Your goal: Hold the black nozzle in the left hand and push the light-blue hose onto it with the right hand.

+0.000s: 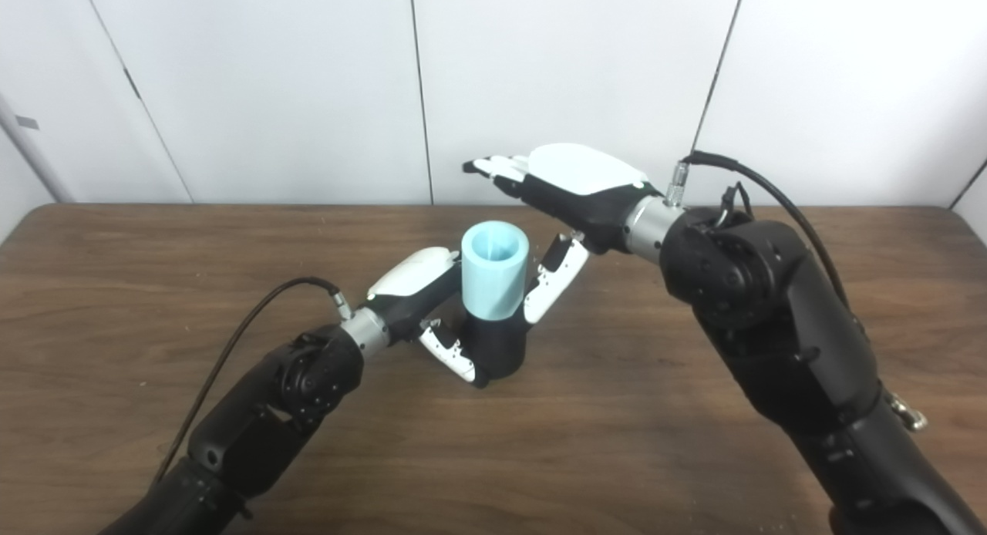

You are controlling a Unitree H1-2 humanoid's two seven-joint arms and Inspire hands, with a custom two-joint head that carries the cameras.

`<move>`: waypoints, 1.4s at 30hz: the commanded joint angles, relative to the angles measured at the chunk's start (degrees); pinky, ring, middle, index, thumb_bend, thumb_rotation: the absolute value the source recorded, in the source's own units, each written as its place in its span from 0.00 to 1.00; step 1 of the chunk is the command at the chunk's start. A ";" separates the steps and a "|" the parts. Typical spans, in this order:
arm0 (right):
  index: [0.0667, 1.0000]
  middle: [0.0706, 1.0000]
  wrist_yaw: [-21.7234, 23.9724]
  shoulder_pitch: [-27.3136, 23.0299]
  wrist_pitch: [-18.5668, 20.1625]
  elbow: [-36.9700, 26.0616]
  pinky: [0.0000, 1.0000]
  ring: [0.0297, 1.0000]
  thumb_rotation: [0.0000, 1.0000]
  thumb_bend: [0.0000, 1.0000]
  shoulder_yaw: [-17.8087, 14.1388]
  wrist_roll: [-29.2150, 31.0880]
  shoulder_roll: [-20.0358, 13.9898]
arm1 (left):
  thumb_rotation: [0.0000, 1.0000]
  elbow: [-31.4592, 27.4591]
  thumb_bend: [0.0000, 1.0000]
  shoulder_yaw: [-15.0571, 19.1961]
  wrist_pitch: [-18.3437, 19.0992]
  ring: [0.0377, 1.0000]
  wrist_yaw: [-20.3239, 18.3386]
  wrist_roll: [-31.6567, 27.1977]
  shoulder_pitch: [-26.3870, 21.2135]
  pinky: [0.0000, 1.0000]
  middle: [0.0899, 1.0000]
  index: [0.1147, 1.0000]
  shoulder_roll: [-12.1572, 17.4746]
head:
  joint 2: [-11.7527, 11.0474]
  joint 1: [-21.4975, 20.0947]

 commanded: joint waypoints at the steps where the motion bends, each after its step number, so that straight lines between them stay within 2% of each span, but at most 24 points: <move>1: 1.00 1.00 -0.45 -1.14 -2.23 -2.71 1.00 1.00 0.33 1.00 -1.51 2.90 -1.70 | 0.00 1.47 0.53 -0.91 1.38 0.58 -2.69 0.90 0.65 1.00 0.43 0.42 0.57 | 0.01 0.04; 5: 1.00 1.00 1.38 0.18 -3.22 -5.33 1.00 1.00 0.36 1.00 -1.43 6.77 -3.56 | 0.00 1.80 0.53 -0.95 1.24 0.58 -2.51 0.93 0.59 1.00 0.44 0.42 0.45 | -0.11 0.15; 10: 1.00 1.00 2.10 1.30 -3.20 -7.49 1.00 1.00 0.39 1.00 -0.87 7.89 -4.65 | 0.00 2.08 0.53 -0.85 1.03 0.58 -2.37 0.73 0.51 1.00 0.44 0.42 0.26 | -0.19 0.04; 18: 1.00 1.00 3.15 2.91 -3.13 -8.26 1.00 1.00 0.43 0.99 -0.18 7.80 -5.48 | 0.00 1.71 0.53 -0.80 1.27 0.58 -2.56 0.85 0.50 1.00 0.43 0.42 0.44 | -0.19 0.04; 25: 1.00 1.00 4.00 4.04 -2.80 -7.07 1.00 1.00 0.58 0.87 0.90 7.62 -5.57 | 0.00 1.60 0.53 -0.85 1.43 0.58 -2.47 1.13 0.46 1.00 0.43 0.42 0.50 | 0.06 0.20; 34: 1.00 1.00 5.12 5.69 -1.97 -5.65 1.00 1.00 0.59 0.85 3.16 5.63 -5.88 | 0.00 1.28 0.53 -0.73 1.62 0.58 -2.63 0.89 0.57 1.00 0.43 0.42 0.46 | 0.29 0.28; 42: 1.00 1.00 3.95 8.38 -4.02 -4.95 1.00 1.00 0.64 0.86 6.42 3.10 -5.69 | 0.00 1.16 0.53 -0.61 1.58 0.58 -2.69 0.71 0.53 1.00 0.43 0.42 0.51 | 0.65 0.46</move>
